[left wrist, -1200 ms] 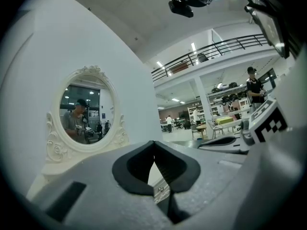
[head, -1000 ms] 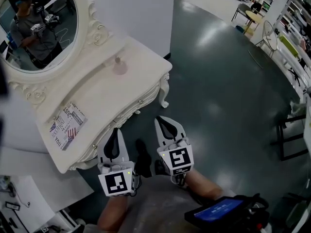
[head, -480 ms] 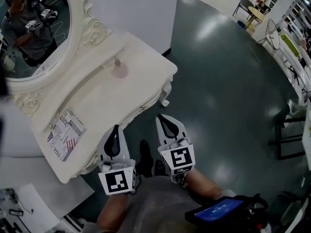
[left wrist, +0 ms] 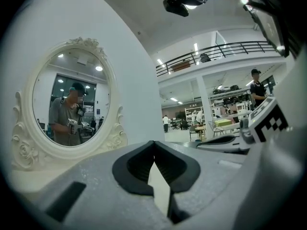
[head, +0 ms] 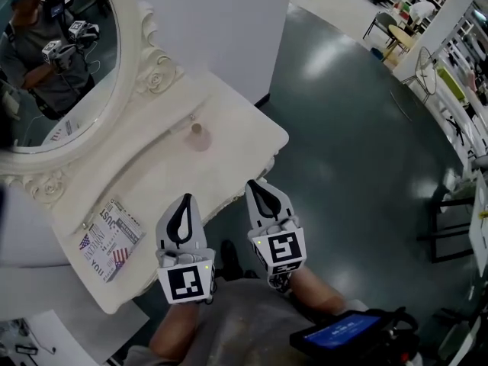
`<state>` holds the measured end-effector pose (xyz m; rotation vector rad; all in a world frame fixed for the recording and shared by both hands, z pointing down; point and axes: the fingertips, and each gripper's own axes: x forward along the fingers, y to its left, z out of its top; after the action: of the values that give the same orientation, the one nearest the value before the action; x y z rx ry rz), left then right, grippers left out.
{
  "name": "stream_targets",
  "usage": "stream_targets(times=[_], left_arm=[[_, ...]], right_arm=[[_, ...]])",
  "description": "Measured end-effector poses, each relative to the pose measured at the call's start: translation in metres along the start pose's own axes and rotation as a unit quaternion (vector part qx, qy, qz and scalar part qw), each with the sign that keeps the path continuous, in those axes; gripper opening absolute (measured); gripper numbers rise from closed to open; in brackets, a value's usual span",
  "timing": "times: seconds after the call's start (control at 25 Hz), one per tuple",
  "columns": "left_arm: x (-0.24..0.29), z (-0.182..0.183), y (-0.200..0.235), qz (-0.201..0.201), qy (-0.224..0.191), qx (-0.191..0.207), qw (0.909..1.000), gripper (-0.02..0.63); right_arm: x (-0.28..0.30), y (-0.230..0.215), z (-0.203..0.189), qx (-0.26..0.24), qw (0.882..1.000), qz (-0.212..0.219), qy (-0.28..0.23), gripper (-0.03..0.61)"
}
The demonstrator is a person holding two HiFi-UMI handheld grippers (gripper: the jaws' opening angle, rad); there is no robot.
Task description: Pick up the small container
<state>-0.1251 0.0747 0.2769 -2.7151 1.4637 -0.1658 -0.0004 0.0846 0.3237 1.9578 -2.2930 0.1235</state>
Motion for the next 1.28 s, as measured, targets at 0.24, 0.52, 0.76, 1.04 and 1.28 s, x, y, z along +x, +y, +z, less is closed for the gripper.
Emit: stream_targets(times=[0.24,0.52,0.76,1.04,1.28], left_arm=[[0.031,0.016,0.015,-0.026,-0.022,0.007,0.9994,0.015],[0.059,0.015,0.018,-0.055,-0.024,0.005,0.9982,0.015],[0.078,0.007,0.015,-0.072,-0.016,0.012,0.9972,0.014],[0.108,0.006,0.009,-0.075,-0.012,0.014,0.9970,0.015],[0.139,-0.001,0.000,-0.066,0.009,0.010,0.9977,0.015]], right_arm=[[0.030,-0.007,0.025,-0.013,1.000,-0.023,-0.013,0.014],[0.043,-0.022,0.028,-0.006,0.999,-0.050,-0.018,0.015],[0.053,-0.036,0.020,-0.004,0.998,-0.069,-0.011,0.014],[0.071,-0.054,0.024,0.007,0.998,-0.063,-0.014,0.014],[0.085,-0.081,0.011,0.017,0.998,-0.053,0.001,0.015]])
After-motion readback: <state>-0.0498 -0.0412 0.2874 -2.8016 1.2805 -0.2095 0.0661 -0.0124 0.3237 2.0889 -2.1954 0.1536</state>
